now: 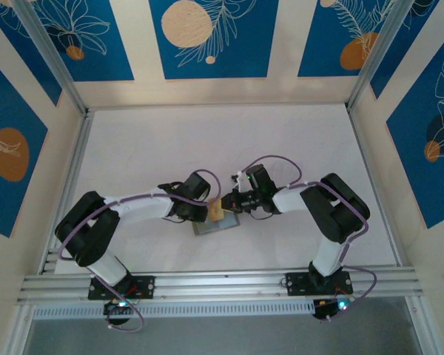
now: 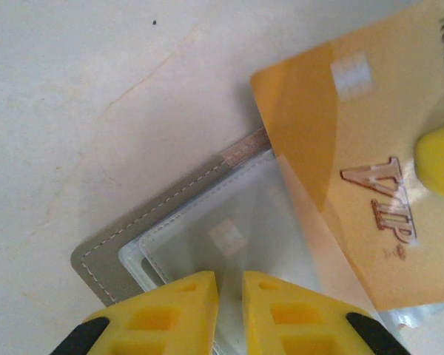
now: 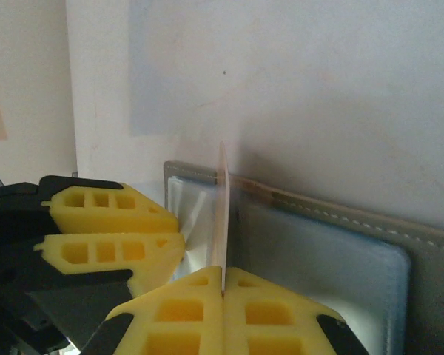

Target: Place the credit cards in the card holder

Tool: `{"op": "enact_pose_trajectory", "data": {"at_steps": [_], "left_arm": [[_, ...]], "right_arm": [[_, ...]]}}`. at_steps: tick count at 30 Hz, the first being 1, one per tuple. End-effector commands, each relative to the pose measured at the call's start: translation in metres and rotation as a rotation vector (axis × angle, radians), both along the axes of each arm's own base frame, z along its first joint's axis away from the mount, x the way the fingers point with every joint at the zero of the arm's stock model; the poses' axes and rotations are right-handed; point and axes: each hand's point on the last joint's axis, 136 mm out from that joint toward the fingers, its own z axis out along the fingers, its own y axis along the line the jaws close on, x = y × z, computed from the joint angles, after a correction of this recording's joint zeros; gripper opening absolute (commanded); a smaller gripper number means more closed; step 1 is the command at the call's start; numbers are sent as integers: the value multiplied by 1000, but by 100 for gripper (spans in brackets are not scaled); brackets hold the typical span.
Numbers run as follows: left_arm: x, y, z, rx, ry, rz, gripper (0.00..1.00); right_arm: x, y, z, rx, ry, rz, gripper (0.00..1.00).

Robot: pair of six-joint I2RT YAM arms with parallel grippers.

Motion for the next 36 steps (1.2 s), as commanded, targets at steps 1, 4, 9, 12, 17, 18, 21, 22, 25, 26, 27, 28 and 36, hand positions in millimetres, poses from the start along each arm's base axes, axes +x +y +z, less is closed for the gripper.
{"op": "enact_pose_trajectory", "data": {"at_steps": [1,4,9,12,17,18,21,22,25,26,27,28,36], "left_arm": [[-24,23,-24,86,110,4,17],[-24,22,-25,84,110,4,17],[-23,21,-25,81,112,4,17],[-23,21,-24,80,110,4,17],[-23,21,-24,81,110,4,17],[-23,22,-24,82,111,5,17],[-23,21,-24,79,110,5,17],[-23,21,-25,78,111,3,17],[-22,20,-24,75,111,0,17],[-22,19,-23,74,109,-1,17],[-22,19,-22,72,106,-3,17],[-21,18,-20,69,103,-3,17],[-16,4,1,-9,74,-20,17]], "right_arm": [[-19,-5,-6,-4,43,19,0],[-29,-6,-7,-8,52,37,0],[-37,-8,-11,-21,68,58,0],[-41,-8,-12,-20,79,76,0],[-46,-6,-15,-19,98,108,0],[-47,-6,-16,-21,103,111,0],[-47,-3,-18,-14,109,131,0],[-46,1,-17,-7,110,140,0],[-41,11,-18,-6,104,157,0],[-40,13,-18,-7,105,157,0],[-40,15,-19,-5,106,157,0],[-39,17,-19,-4,104,153,0],[-41,30,-37,-38,118,115,0]]}}
